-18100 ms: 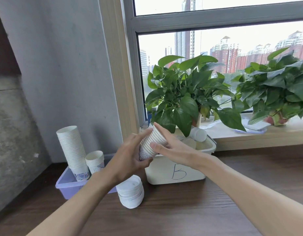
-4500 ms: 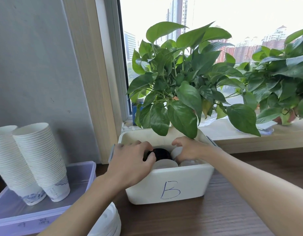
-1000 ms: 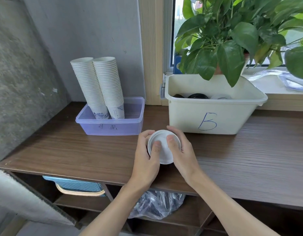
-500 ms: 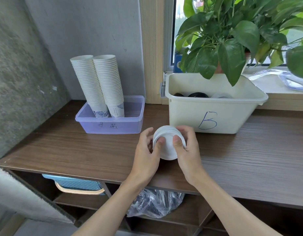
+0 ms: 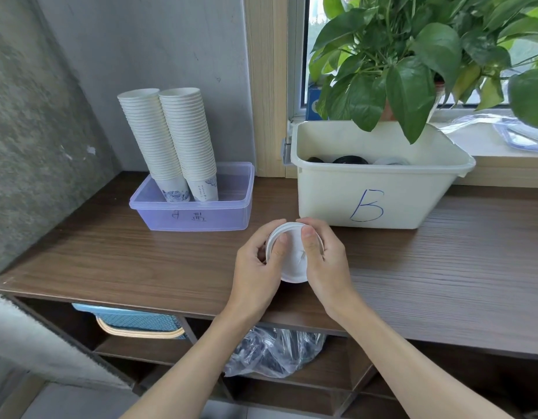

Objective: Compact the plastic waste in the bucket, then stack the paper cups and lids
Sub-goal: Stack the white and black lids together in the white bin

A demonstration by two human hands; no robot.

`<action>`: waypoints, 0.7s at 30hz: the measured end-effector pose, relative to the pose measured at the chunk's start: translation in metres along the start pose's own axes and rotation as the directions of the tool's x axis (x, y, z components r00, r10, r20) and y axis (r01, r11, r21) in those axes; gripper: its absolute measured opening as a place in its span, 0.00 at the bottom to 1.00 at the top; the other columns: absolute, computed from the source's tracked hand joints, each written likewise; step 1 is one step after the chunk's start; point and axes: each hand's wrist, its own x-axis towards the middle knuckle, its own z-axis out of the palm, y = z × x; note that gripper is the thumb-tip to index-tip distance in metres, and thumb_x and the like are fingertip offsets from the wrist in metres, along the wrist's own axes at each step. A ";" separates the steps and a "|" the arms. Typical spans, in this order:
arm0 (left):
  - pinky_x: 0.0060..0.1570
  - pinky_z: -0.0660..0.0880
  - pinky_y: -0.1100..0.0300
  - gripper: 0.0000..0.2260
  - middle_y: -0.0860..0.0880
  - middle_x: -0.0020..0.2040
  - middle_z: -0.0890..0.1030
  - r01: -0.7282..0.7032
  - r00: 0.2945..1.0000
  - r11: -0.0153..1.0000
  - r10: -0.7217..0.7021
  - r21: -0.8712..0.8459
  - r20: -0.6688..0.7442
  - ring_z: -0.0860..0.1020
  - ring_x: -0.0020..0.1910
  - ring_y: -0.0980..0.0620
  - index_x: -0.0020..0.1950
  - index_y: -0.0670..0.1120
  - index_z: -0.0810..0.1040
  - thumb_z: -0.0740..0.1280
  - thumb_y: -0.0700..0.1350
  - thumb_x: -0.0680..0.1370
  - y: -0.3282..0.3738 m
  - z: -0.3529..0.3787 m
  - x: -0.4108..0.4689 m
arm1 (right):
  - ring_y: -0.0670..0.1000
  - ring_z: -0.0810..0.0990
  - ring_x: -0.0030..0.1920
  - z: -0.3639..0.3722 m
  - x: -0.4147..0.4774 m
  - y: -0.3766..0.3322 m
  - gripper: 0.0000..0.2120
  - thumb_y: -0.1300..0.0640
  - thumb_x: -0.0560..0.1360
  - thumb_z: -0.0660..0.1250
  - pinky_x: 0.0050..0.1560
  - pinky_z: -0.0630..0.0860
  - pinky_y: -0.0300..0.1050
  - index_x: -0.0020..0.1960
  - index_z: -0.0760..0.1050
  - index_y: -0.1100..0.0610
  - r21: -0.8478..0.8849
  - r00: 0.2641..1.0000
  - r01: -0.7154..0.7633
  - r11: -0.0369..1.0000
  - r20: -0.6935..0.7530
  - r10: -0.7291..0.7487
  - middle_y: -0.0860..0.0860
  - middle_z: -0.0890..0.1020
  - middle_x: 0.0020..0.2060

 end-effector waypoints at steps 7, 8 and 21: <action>0.49 0.74 0.71 0.08 0.60 0.50 0.85 -0.040 0.999 0.999 0.040 0.016 -0.015 0.81 0.49 0.63 0.57 0.49 0.81 0.66 0.41 0.81 -0.005 0.000 -0.001 | 0.42 0.78 0.46 0.001 -0.001 0.002 0.06 0.48 0.77 0.59 0.47 0.73 0.35 0.51 0.74 0.45 -0.035 0.999 0.040 0.999 0.004 -0.040 0.44 0.80 0.45; 0.49 0.74 0.71 0.07 0.61 0.50 0.85 -0.043 0.999 0.999 0.043 0.015 -0.016 0.81 0.49 0.63 0.57 0.49 0.81 0.66 0.41 0.81 -0.005 0.000 -0.001 | 0.42 0.78 0.45 0.001 -0.001 0.002 0.05 0.49 0.78 0.59 0.47 0.73 0.34 0.50 0.73 0.45 -0.041 0.999 0.048 0.998 0.002 -0.048 0.44 0.80 0.44; 0.58 0.70 0.72 0.19 0.53 0.60 0.77 -0.058 0.998 0.978 0.060 0.201 -0.001 0.76 0.59 0.62 0.69 0.51 0.74 0.70 0.45 0.78 -0.009 -0.002 -0.003 | 0.39 0.76 0.57 -0.001 -0.005 -0.007 0.22 0.40 0.73 0.61 0.57 0.70 0.31 0.62 0.74 0.50 -0.019 0.995 0.067 0.998 0.074 -0.065 0.43 0.79 0.56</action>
